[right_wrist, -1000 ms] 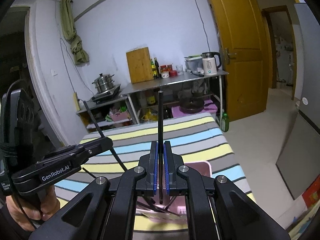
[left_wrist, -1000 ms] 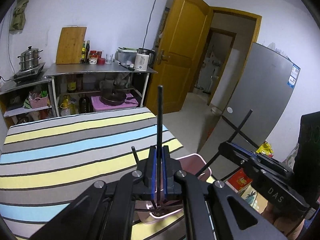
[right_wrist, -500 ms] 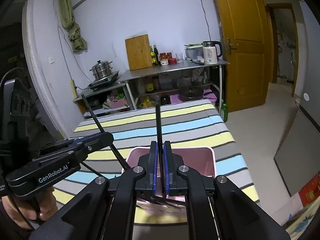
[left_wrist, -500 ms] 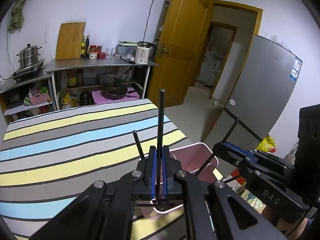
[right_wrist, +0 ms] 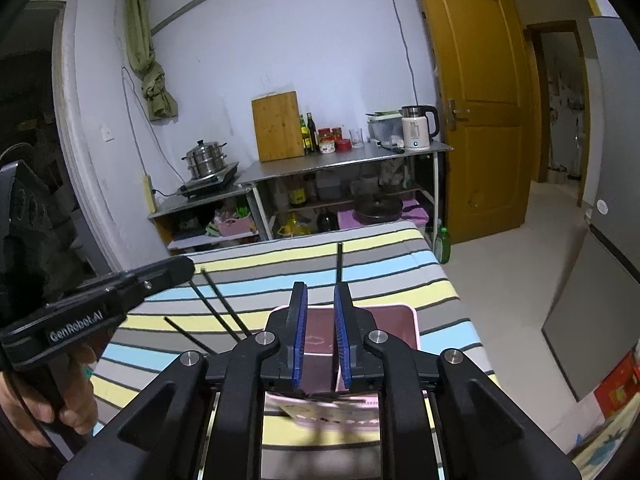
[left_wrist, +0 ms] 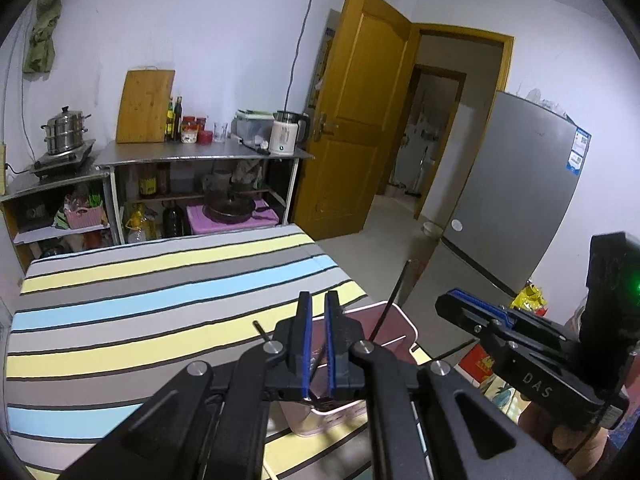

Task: Organize utensils
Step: 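Open both grippers to drop the black chopsticks into the pink holder, then move both open tools down to the loose wooden chopsticks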

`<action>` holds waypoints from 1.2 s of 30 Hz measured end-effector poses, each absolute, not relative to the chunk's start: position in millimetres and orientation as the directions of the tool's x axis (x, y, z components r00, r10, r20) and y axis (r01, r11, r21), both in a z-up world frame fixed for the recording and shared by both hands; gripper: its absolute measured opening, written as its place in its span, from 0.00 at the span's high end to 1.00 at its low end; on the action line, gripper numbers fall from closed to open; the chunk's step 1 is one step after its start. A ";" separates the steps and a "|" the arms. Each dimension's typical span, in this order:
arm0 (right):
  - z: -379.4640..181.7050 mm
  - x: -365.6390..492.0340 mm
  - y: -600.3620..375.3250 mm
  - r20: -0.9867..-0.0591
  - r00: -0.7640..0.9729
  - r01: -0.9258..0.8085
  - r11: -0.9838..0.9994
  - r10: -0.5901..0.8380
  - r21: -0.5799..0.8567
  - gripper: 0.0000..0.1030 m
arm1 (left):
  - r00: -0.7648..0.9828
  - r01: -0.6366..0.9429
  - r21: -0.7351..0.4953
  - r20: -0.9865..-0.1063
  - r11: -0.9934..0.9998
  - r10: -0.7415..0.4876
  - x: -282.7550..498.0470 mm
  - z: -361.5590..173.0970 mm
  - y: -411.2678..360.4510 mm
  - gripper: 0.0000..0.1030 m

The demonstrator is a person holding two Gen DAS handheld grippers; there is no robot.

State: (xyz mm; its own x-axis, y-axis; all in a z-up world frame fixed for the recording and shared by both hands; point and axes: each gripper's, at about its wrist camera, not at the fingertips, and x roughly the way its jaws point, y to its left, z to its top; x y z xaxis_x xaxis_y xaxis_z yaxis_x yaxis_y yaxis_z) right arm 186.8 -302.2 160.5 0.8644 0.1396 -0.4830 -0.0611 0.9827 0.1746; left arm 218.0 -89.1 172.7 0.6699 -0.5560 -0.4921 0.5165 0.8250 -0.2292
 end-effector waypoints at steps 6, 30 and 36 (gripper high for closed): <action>163.7 168.8 -296.7 -0.469 0.868 -0.081 0.979 0.161 0.186 0.86 | 0.696 0.499 -0.238 -0.462 0.833 -0.549 202.0 182.4 -62.4 0.94; 100.6 133.5 -242.7 -0.579 0.765 -0.195 0.958 0.283 0.211 0.86 | 0.656 0.336 -0.287 -0.612 0.897 -0.442 166.4 78.3 3.7 0.94; 75.5 138.8 -235.8 -0.621 0.727 -0.203 0.956 0.292 0.212 0.86 | 0.622 0.294 -0.308 -0.657 0.905 -0.426 174.2 47.7 6.3 0.94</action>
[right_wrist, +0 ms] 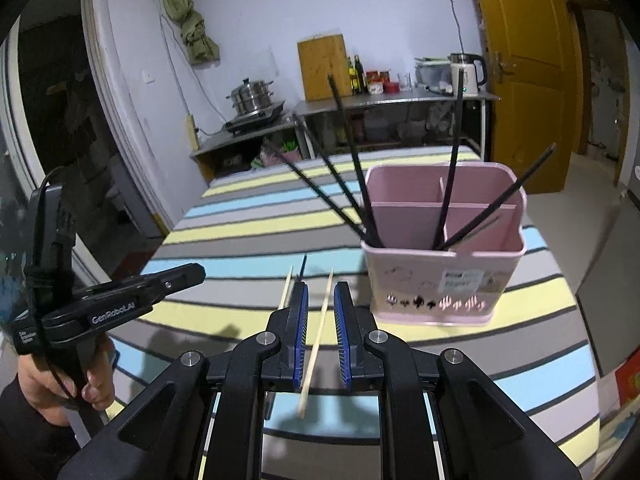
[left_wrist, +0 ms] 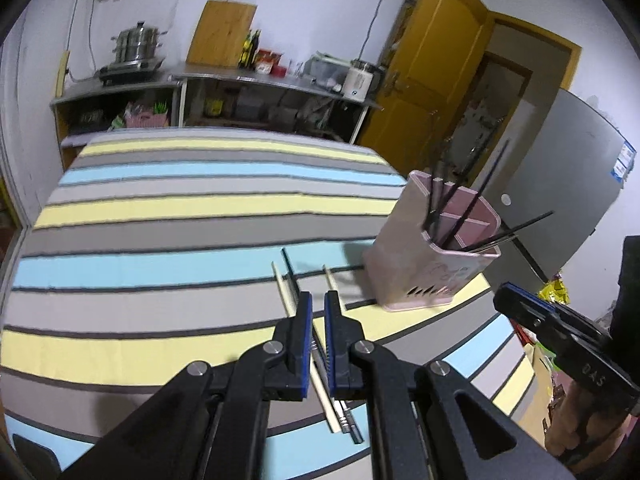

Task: Organize utensils
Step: 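Move both open tools down to the loose wooden chopsticks, then grasp a light wooden chopstick with the right gripper while the left grasps another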

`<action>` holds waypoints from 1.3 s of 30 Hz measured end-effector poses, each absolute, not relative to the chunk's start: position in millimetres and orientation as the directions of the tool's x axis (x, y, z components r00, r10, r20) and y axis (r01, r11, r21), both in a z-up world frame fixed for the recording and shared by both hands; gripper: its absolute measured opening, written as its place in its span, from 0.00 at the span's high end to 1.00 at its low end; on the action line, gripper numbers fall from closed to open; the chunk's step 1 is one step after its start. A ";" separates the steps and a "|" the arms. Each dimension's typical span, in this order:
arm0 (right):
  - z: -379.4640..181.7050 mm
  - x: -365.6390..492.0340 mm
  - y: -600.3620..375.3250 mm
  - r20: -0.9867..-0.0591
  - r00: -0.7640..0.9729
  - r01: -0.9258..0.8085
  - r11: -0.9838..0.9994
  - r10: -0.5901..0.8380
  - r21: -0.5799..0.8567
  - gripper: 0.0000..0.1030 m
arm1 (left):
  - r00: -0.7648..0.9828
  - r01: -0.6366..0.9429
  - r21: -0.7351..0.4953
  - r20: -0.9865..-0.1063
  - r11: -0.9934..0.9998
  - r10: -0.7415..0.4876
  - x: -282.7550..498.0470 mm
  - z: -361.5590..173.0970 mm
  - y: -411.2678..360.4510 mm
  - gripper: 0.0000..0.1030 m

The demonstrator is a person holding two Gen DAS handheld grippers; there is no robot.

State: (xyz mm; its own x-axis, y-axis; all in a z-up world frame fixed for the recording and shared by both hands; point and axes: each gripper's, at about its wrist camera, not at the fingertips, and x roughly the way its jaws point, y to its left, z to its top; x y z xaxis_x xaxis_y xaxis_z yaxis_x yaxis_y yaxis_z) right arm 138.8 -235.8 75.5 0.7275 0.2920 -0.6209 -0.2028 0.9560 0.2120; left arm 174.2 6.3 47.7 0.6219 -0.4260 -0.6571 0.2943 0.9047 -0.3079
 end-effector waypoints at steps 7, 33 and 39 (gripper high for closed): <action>40.4 154.5 -226.6 -0.680 0.673 -0.198 0.956 0.292 0.215 0.86 | 0.577 0.253 -0.317 -0.708 0.914 -0.406 195.8 9.3 3.1 0.93; -41.5 209.2 -197.7 -0.768 0.563 -0.175 0.953 0.304 0.249 0.86 | 0.529 0.213 -0.264 -0.779 0.941 -0.338 243.8 -43.9 -24.0 0.83; -47.9 215.1 -192.1 -0.777 0.562 -0.177 0.958 0.285 0.224 0.86 | 0.545 0.223 -0.208 -0.784 0.952 -0.299 242.2 -42.7 -34.1 0.83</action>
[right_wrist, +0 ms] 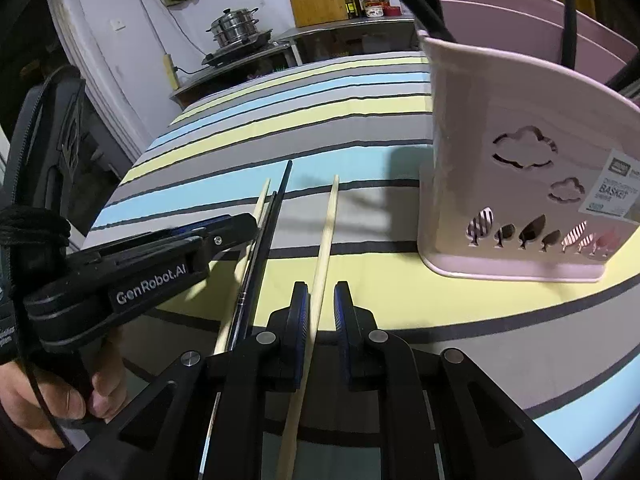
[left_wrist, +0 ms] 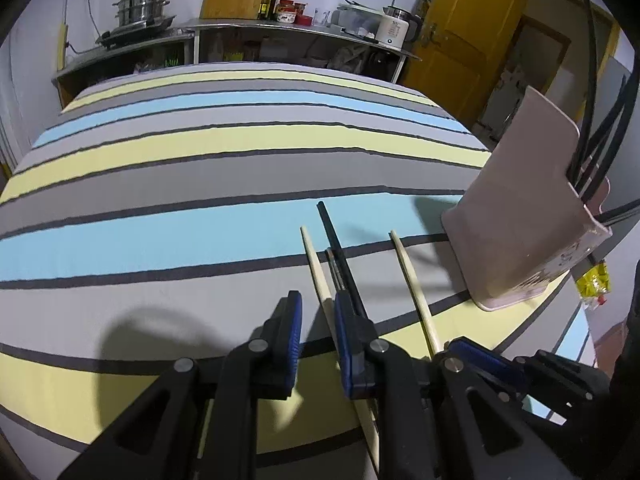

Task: Organize utensils
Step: 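Grasp a light wooden chopstick with the right gripper while the left grasps another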

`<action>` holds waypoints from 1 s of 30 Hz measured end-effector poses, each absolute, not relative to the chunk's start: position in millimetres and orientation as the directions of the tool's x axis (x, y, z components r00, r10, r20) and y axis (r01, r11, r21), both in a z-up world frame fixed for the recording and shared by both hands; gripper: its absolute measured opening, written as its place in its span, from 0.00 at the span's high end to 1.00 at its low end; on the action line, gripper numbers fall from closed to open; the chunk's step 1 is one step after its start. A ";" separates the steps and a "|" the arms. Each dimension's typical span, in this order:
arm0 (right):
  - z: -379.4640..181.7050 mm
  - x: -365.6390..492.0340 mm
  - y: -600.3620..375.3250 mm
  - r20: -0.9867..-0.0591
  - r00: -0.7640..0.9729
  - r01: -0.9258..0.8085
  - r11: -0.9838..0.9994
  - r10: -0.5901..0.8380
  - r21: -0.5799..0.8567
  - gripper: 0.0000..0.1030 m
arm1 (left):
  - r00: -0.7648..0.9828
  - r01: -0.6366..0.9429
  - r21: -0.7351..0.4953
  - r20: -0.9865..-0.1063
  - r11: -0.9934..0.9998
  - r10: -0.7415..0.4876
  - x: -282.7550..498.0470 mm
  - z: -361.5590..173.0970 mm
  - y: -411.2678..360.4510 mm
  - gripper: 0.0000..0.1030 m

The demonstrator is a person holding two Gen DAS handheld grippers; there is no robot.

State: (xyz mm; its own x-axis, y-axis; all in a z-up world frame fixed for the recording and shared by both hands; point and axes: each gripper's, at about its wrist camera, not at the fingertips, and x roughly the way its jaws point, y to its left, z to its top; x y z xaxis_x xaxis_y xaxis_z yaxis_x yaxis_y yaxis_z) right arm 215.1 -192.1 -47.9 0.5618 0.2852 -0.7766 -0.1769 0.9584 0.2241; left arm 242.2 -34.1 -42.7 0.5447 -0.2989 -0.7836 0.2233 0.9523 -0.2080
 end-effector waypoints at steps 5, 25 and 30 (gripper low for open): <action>-48.2 213.5 -186.6 -0.785 0.565 -0.181 0.966 0.255 0.184 0.92 | 0.537 0.237 -0.192 -0.791 0.952 -0.293 239.9 -41.3 -32.5 0.93; -48.3 143.7 -216.7 -0.807 0.525 -0.178 0.962 0.271 0.207 0.93 | 0.522 0.201 -0.191 -0.809 0.961 -0.270 161.0 -40.4 23.4 0.94; -41.3 151.3 -212.7 -0.796 0.533 -0.199 0.957 0.285 0.209 0.90 | 0.531 0.213 -0.210 -0.795 0.954 -0.294 167.5 -33.3 23.2 0.94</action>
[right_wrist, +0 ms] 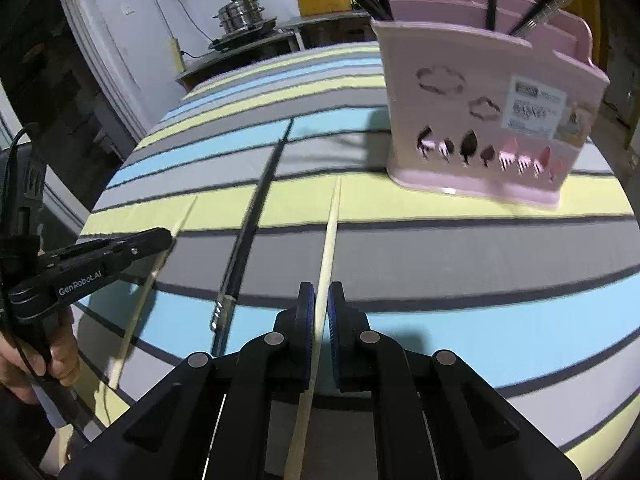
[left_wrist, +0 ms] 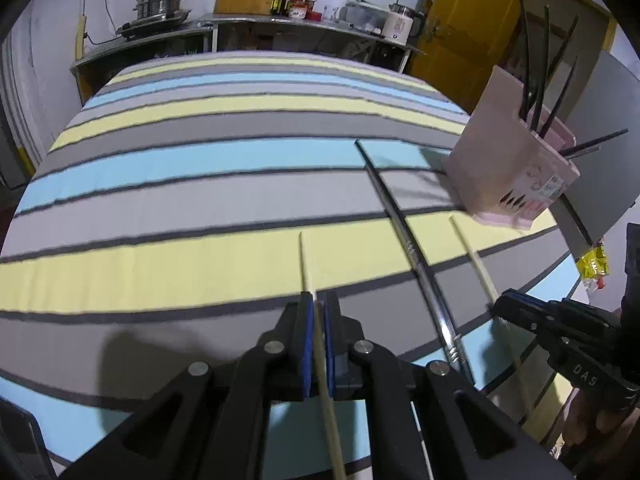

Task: Organize utensils
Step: 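Grasp a light wooden chopstick with the right gripper while the left grasps another, then lift both held wooden chopsticks and carry them over the pink holder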

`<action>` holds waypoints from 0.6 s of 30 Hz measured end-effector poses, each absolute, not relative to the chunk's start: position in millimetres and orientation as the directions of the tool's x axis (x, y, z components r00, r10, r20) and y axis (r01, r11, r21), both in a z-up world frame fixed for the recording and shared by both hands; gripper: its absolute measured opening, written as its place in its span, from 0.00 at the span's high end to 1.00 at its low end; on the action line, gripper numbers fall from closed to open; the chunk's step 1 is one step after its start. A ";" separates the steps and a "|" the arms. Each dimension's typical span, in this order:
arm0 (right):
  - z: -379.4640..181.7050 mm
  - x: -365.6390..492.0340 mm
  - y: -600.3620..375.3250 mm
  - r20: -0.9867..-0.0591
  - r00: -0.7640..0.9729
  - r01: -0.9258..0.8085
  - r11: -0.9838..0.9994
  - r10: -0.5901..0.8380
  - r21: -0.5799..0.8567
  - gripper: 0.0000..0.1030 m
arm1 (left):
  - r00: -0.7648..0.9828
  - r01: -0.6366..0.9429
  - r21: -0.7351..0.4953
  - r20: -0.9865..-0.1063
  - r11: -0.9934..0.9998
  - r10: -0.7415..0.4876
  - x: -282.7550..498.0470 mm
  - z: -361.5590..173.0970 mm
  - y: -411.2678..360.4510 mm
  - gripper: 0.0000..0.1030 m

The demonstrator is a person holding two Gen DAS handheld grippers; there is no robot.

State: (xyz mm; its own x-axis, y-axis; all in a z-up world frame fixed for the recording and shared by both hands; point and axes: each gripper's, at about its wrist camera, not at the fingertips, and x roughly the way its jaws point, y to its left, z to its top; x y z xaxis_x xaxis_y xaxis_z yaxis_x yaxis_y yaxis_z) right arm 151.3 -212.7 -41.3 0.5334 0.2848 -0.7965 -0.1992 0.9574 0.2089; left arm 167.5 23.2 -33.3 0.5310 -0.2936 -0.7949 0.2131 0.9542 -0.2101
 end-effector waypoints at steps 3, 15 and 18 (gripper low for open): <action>-38.9 162.0 -208.3 -0.792 0.545 -0.202 0.960 0.275 0.194 0.88 | 0.537 0.207 -0.225 -0.787 0.952 -0.303 177.5 -30.3 22.3 0.94; -47.0 200.5 -200.6 -0.804 0.541 -0.192 0.967 0.247 0.168 0.87 | 0.513 0.195 -0.220 -0.808 0.956 -0.290 199.3 -38.8 19.5 0.94; -47.3 205.6 -198.9 -0.808 0.539 -0.190 0.969 0.239 0.160 0.87 | 0.510 0.197 -0.219 -0.810 0.956 -0.290 197.7 -38.7 20.4 0.93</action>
